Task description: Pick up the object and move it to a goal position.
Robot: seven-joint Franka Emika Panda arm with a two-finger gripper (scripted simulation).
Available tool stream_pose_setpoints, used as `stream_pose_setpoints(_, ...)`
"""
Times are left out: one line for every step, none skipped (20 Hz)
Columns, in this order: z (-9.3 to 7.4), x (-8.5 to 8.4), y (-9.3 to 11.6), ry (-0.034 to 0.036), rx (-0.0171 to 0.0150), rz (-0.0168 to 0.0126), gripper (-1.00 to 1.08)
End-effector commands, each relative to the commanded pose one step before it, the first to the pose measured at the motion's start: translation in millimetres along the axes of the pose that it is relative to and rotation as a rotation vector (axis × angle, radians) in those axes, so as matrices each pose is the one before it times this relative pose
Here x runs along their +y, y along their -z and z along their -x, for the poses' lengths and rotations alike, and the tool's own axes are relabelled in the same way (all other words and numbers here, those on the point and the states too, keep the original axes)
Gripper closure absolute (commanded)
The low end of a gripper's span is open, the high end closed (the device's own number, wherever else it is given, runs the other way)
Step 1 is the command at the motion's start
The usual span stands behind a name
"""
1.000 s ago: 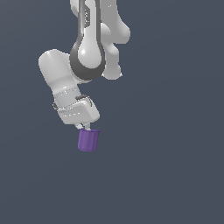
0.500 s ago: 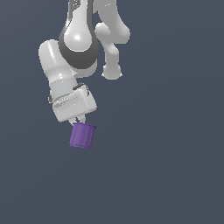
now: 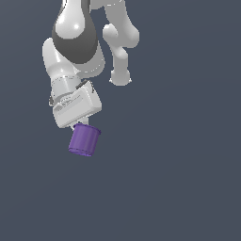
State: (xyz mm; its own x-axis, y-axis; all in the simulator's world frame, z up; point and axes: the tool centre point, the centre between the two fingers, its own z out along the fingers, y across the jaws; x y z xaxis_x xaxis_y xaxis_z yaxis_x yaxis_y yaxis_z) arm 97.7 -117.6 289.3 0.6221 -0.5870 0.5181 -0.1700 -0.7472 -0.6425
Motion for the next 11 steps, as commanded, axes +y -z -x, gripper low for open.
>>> stream_pose_setpoints(-3.81,-3.57,3.32,0.00748,0.01835,-0.01063,1.08)
stream_pose_setpoints(-0.96,-0.84,0.9,0.00193,0.00515,-0.00313,1.08)
stream_pose_setpoints(-0.85,-0.74,0.8,0.00171,0.00455,-0.0028,1.08)
stream_pose_setpoints(-0.74,-0.65,0.71,0.00148,0.00396,-0.00249,1.08)
stream_pose_setpoints(-0.63,-0.54,0.59,0.00125,0.00335,-0.00215,1.08)
stream_pose_setpoints(-0.53,-0.47,0.52,0.00105,0.00281,-0.00185,1.08)
stream_pose_setpoints(-0.43,-0.38,0.43,0.00084,0.00225,-0.00153,1.08)
stream_pose_setpoints(-0.31,-0.27,0.31,0.00062,0.00166,-0.00117,1.08)
stream_pose_setpoints(-0.23,-0.21,0.25,0.00044,0.00119,-0.00087,1.08)
stream_pose_setpoints(-0.12,-0.1,0.12,0.00024,0.00065,-0.00049,1.08)
stream_pose_setpoints(0.02,0.08,-0.13,0.0,0.0,0.0,1.08)
